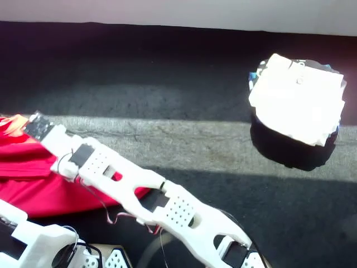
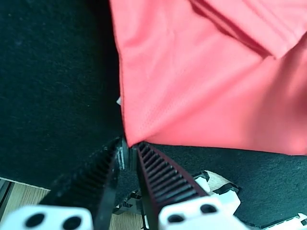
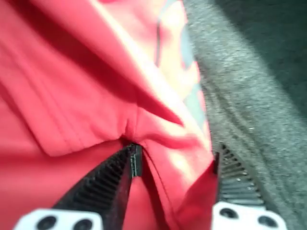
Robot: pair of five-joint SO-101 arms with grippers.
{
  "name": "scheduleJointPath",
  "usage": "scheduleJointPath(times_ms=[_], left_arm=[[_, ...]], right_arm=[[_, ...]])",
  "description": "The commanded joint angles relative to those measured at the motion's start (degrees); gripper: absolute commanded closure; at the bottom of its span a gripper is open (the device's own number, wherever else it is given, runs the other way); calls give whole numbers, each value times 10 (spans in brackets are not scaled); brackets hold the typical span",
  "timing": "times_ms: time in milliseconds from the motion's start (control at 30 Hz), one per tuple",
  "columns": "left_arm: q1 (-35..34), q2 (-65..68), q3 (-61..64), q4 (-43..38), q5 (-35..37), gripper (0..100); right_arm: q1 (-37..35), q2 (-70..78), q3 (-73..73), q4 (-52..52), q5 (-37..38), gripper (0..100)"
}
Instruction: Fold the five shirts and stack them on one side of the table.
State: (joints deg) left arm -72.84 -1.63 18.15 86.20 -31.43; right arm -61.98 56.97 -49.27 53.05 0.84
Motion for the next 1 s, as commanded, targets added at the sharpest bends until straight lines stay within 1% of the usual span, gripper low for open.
scheduleJointPath(times_ms=[0, 33, 133, 233, 300, 400, 500, 600, 667, 767, 867, 967], left_arm=[[24, -1, -23, 1, -3, 991], [40, -1, -24, 1, -3, 991], [111, 0, -58, 5, 1, 991], [210, 5, -112, 6, 3, 991], [279, 6, -143, 6, 25, 991], [381, 6, -182, 8, 65, 991], [473, 5, -240, 42, 113, 991], [567, 0, -335, 81, 149, 991], [633, 6, -412, 105, 163, 991], [750, 6, -499, 119, 168, 991], [874, 6, -530, 119, 168, 991], [979, 7, -518, 128, 165, 991]], right_arm=[[95, -6, -65, 7, -1, 978], [122, -6, -83, 18, 0, 998], [208, -6, -153, 87, 0, 993], [286, -5, -230, 167, 0, 993], [333, -2, -276, 218, 0, 993], [385, -1, -329, 293, 1, 993], [405, -5, -381, 365, 1, 993], [426, -4, -447, 405, 1, 993], [456, -5, -484, 426, 1, 992], [517, -8, -523, 452, 1, 992], [582, -27, -520, 473, 0, 992], [627, -54, -520, 475, 0, 992]])
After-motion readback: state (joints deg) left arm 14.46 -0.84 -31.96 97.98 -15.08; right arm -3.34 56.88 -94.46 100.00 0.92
